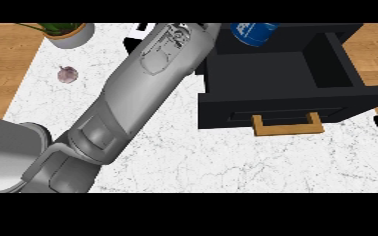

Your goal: Pick up the can, place it into the drawer and close the drawer

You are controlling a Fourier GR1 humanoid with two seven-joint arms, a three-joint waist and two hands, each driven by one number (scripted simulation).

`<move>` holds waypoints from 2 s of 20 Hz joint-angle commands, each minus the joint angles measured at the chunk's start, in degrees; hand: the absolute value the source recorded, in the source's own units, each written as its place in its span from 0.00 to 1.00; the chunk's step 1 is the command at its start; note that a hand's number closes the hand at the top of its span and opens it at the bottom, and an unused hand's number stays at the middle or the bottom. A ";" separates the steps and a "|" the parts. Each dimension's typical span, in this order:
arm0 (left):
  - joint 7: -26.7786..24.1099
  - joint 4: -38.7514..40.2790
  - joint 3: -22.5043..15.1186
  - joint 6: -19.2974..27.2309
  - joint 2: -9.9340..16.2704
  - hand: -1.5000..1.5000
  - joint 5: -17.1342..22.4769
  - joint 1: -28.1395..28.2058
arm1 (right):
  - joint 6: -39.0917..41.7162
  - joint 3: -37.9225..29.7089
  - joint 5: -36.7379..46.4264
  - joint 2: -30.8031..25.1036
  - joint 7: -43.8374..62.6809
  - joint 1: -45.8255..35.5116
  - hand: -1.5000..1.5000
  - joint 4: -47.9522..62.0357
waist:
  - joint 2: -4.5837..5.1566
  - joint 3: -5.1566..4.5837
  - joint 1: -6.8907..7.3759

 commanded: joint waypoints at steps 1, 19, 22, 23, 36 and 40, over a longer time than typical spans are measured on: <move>-1.75 4.06 -3.73 1.26 0.00 1.00 3.78 -2.06 | -0.84 0.79 -0.39 1.02 2.94 1.05 0.00 -3.48 | -0.08 -0.02 -0.39; -11.57 18.56 -12.20 4.11 0.00 1.00 12.84 -5.19 | -2.47 1.27 2.14 -1.20 3.79 -8.32 0.00 2.01 | 0.94 0.06 -2.92; -11.75 19.48 -13.87 5.62 0.00 1.00 13.70 -6.18 | -1.16 -0.47 0.85 -3.15 3.56 -8.83 0.00 3.66 | 1.09 0.10 -3.72; -14.47 18.59 -15.42 5.05 0.00 1.00 14.01 -1.47 | -2.71 1.55 2.19 -1.63 5.77 -8.85 0.00 1.44 | 0.95 0.03 -3.21; -15.40 20.58 -20.37 11.19 0.00 0.00 16.62 -1.95 | -1.11 2.61 2.25 -1.32 3.47 -7.05 0.00 0.68 | 1.18 0.08 -5.30; -15.16 20.20 -21.13 12.29 0.00 0.00 18.29 -1.02 | -1.51 1.78 1.40 -2.42 4.45 -10.24 0.00 1.62 | 1.40 0.07 -5.43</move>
